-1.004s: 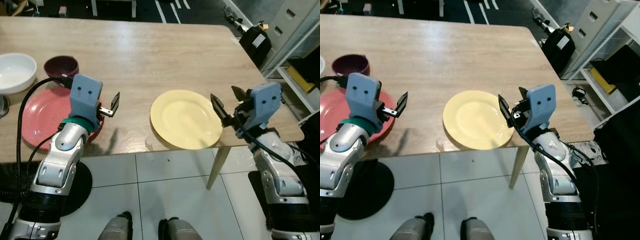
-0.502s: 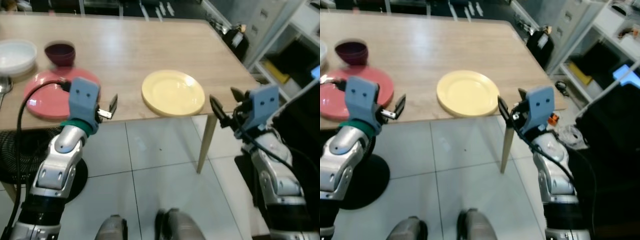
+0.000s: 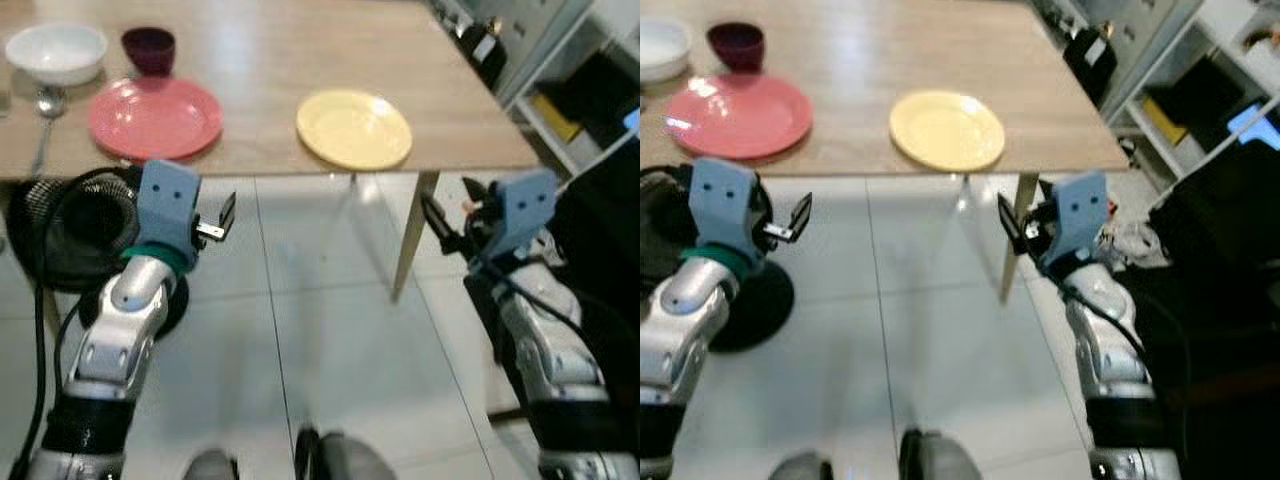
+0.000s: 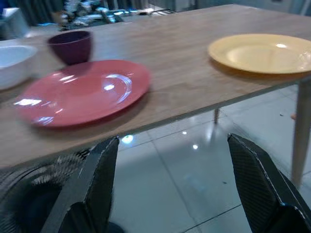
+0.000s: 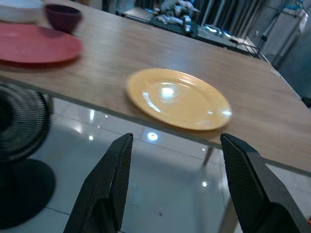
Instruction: Setting the table
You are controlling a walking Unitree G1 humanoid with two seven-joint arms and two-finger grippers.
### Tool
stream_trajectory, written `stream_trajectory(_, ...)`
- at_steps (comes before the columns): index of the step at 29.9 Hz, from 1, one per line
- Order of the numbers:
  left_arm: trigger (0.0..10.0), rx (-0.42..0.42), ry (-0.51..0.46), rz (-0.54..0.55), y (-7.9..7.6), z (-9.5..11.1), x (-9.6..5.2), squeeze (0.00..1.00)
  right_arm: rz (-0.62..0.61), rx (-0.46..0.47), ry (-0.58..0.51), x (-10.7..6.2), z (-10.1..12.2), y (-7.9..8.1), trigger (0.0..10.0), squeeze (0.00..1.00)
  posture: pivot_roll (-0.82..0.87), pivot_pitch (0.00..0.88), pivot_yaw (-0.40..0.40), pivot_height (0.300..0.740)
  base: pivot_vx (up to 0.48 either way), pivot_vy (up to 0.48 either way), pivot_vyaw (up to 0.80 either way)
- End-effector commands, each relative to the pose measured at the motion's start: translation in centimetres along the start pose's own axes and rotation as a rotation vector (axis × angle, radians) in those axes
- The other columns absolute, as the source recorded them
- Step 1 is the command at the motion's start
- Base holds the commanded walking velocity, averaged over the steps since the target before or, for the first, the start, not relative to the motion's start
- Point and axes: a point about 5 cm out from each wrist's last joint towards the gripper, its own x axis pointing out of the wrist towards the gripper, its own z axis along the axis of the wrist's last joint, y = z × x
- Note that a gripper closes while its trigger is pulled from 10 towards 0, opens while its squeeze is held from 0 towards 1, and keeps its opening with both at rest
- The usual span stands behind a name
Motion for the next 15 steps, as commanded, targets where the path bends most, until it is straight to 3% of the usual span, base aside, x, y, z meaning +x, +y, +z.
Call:
stream_trajectory(1,10.0,-0.006,0.006,-0.018,-0.54,-0.09,0.0,0.0,-0.023,-0.017,0.012,-0.22,-0.14,-0.46,10.0,0.0,0.03,0.002,-0.066,0.74,-0.39,0.0,0.0)
stream_trajectory(15,10.0,-0.013,-0.007,-0.027,-1.01,0.09,0.6,0.0,-0.042,-0.024,0.003,0.34,-0.13,-0.92,10.0,0.0,0.03,0.0,-0.066,0.74,-0.397,0.0,0.0)
